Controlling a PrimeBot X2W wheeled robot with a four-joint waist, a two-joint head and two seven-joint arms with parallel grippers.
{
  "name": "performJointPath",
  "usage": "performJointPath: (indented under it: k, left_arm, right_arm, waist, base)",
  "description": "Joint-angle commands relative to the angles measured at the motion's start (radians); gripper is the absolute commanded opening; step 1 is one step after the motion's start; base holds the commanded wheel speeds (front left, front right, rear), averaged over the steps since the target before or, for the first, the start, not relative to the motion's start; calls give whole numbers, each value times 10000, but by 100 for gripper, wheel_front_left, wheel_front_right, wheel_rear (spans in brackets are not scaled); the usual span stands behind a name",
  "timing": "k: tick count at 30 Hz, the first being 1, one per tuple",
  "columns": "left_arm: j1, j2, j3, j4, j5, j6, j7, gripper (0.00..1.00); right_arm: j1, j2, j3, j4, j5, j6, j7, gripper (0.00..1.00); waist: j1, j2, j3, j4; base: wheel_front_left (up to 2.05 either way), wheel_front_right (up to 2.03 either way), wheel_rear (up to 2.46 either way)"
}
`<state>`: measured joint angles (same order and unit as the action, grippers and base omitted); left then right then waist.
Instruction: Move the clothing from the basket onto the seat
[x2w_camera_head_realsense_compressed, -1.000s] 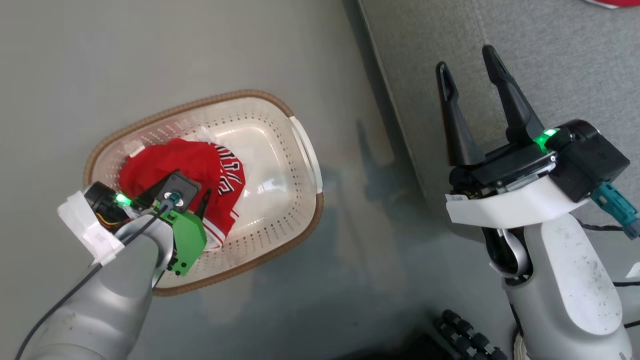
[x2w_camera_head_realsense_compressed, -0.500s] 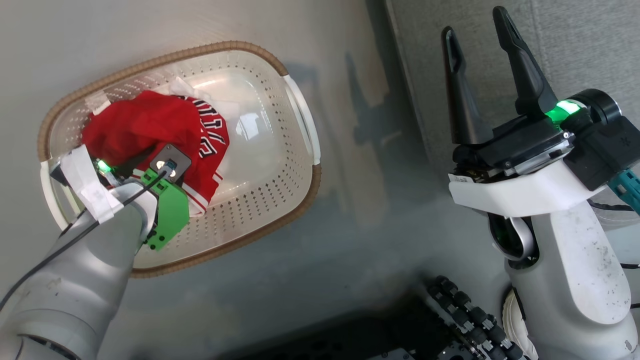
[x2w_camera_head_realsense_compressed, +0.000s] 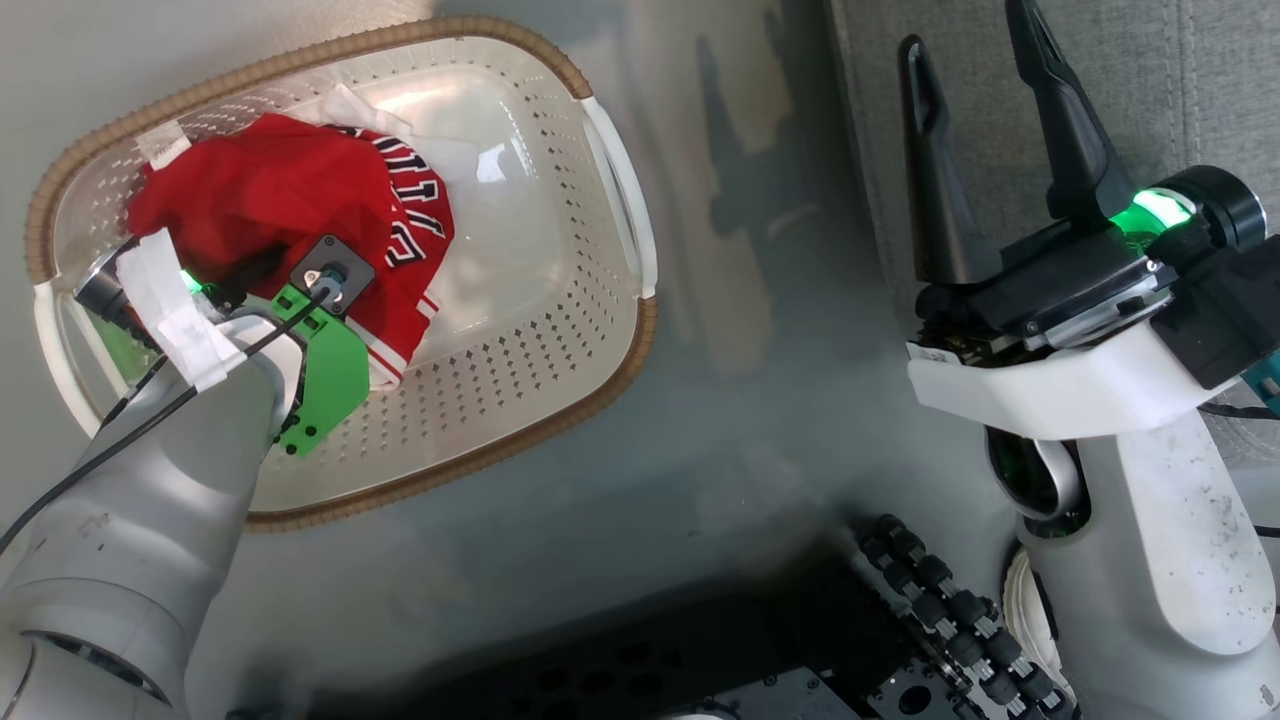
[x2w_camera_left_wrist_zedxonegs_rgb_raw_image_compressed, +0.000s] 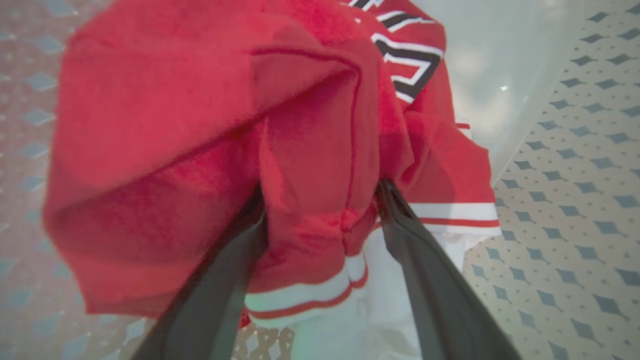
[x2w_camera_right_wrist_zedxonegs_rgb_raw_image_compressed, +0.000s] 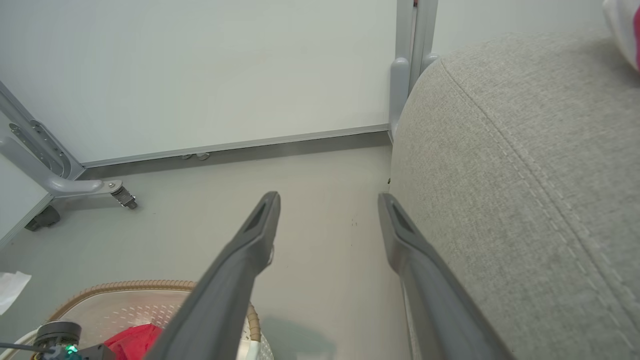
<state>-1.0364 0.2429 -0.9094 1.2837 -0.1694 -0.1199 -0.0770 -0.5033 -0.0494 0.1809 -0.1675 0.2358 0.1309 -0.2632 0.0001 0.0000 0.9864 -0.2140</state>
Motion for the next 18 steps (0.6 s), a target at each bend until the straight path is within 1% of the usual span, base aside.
performJointPath:
  k: [1,3,4,6,10,18]
  left_arm:
    - [-174,5,-12,28,-32,43,41,100]
    - [-246,-46,-56,28,-32,61,84,100]
    - [-266,-66,-72,32,-48,65,97,56]
    - [-304,-109,-140,38,-4,73,-38,0]
    - [-360,-269,-52,42,-230,104,-86,0]
    - [-265,-728,-181,33,-405,-21,-791,0]
  right_arm:
    - [-45,-20,-42,-72,-51,-5,-24,100]
    - [0,-20,-69,-95,-45,-3,-24,100]
    - [15,-20,-76,-103,-44,-3,-24,100]
    - [20,-20,-82,-94,-44,-3,-24,100]
    - [-10,-20,-126,-17,-58,-5,-24,100]
    - [-73,-22,-170,194,-93,-5,-24,100]
  waist:
    - [-1,0,104,-1]
    - [-1,0,149,14]
    - [-1,0,167,22]
    - [-1,0,182,30]
    - [-1,0,143,90]
    - [-1,0,-340,357]
  base:
    - [0,0,0]
    - [0,0,0]
    - [0,0,0]
    - [0,0,0]
    - [0,0,0]
    - [0,0,0]
